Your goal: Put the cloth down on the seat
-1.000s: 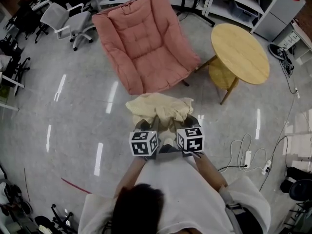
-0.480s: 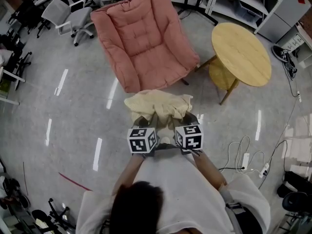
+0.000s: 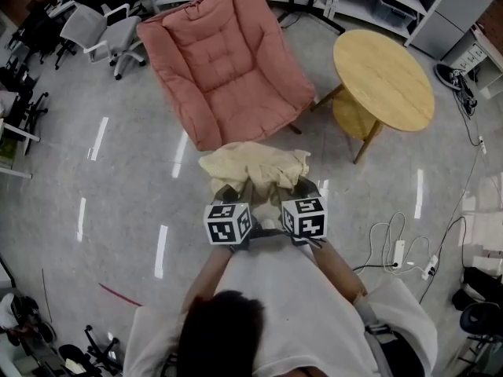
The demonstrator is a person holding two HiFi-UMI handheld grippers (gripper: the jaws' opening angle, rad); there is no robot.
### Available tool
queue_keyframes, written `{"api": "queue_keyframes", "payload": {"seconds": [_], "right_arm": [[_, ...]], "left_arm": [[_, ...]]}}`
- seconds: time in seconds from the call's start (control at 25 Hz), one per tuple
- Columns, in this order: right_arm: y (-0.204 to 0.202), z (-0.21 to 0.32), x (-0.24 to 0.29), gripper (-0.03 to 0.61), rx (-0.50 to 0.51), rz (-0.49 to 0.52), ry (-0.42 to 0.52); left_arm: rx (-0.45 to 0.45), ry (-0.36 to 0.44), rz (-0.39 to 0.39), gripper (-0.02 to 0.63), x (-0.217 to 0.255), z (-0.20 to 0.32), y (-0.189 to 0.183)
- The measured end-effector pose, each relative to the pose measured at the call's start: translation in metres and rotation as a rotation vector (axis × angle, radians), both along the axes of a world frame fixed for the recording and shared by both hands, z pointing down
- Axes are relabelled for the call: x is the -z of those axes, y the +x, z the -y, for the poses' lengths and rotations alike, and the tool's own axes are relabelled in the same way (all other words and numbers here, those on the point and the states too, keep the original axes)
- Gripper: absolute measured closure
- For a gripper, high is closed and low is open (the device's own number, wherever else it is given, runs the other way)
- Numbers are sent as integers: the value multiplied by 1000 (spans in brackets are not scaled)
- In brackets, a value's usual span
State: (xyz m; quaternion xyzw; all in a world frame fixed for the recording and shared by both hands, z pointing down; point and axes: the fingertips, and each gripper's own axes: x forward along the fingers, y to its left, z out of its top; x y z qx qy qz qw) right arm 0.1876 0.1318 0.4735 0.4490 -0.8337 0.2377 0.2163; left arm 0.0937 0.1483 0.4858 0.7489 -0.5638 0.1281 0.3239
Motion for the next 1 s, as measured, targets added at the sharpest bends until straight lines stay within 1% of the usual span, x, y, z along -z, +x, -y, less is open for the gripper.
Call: {"api": "queue_keyframes", "payload": {"seconds": [0.48, 1.0], "right_arm": [[-7, 11, -3, 476, -7, -7, -3], [-8, 57, -12, 476, -48, -48, -26]], "left_arm": [[5, -2, -7, 534, -4, 12, -8], [-28, -34, -42, 534, -20, 63, -10]]}}
